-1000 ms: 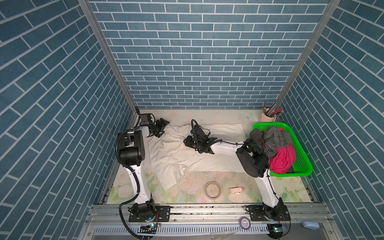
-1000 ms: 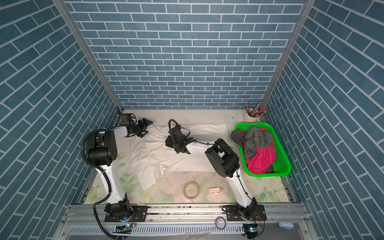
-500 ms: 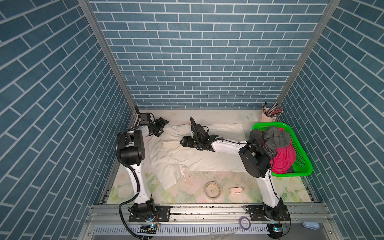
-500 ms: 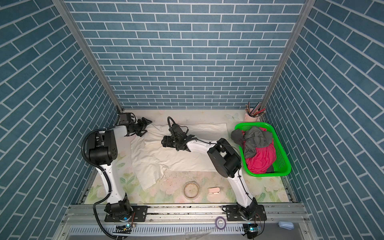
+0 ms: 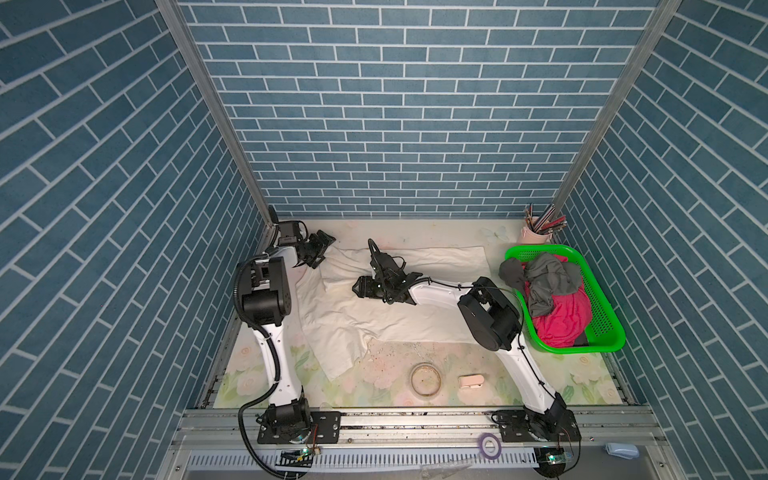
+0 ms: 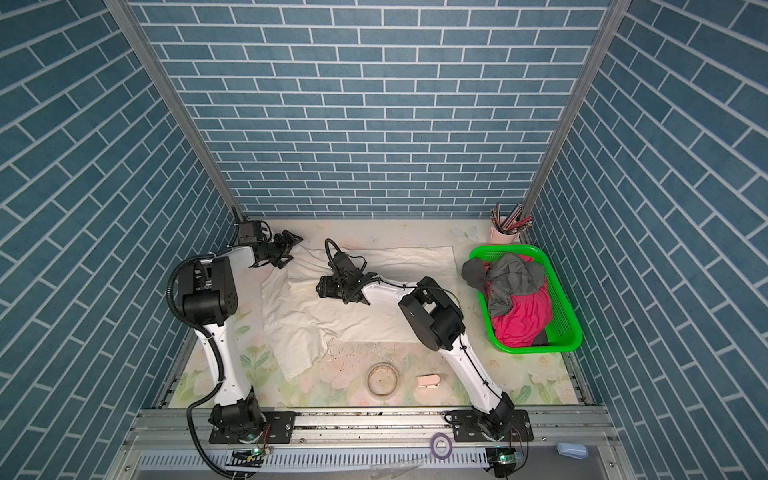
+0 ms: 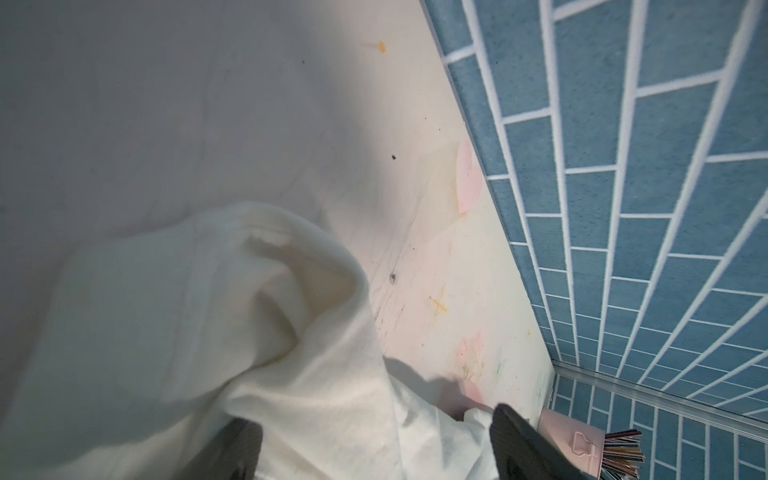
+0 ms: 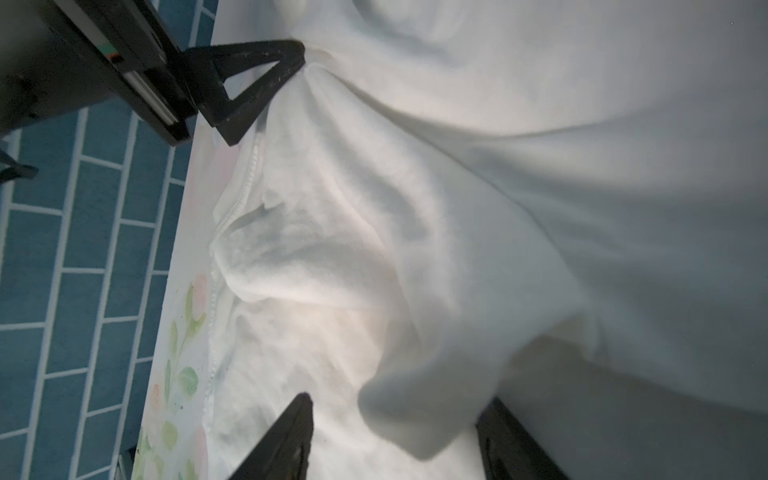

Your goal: Fold and stack the t-shirts

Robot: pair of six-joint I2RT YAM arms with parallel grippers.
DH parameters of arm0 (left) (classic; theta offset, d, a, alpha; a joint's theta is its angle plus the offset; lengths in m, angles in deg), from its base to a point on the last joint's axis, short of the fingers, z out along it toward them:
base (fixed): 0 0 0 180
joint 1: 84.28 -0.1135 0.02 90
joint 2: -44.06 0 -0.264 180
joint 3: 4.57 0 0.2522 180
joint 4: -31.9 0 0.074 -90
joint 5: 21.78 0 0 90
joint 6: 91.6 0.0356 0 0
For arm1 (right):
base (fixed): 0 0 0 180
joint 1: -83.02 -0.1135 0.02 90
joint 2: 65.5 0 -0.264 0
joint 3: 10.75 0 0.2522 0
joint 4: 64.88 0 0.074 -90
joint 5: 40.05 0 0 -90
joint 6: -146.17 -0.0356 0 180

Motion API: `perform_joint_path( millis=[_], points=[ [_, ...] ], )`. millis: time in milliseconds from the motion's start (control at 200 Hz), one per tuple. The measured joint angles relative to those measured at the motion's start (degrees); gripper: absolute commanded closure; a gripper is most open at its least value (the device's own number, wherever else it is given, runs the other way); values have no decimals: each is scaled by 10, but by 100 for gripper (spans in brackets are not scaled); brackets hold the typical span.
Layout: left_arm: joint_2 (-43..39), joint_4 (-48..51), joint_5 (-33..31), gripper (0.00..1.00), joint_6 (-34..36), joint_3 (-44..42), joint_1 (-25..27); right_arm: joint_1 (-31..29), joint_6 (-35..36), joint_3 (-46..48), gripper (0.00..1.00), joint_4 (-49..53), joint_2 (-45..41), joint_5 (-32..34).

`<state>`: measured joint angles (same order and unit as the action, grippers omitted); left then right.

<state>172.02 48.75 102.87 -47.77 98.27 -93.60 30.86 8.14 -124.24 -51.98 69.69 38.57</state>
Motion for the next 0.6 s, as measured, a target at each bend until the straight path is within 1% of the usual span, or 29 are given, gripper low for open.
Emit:
perform_joint_path(
  millis=[75,170,260,310,370,445,600],
  points=[
    [4,1,0,12,1,6,-1,7,-10,-10,46,0,7,0],
    [5,1,1,12,2,7,-1,15,-19,-25,60,0,18,0],
    [5,1,1,12,4,7,-2,20,-24,-31,77,-1,23,-1],
    [6,1,1,12,4,7,-2,23,-30,-30,85,-2,23,-2],
    [6,1,2,12,4,8,-2,23,-34,-28,88,-8,23,-4],
    [7,1,2,12,4,9,-2,22,-37,-21,96,-16,23,-7],
    [7,1,2,12,6,9,-2,17,-36,15,96,-31,17,-14]
  ],
)
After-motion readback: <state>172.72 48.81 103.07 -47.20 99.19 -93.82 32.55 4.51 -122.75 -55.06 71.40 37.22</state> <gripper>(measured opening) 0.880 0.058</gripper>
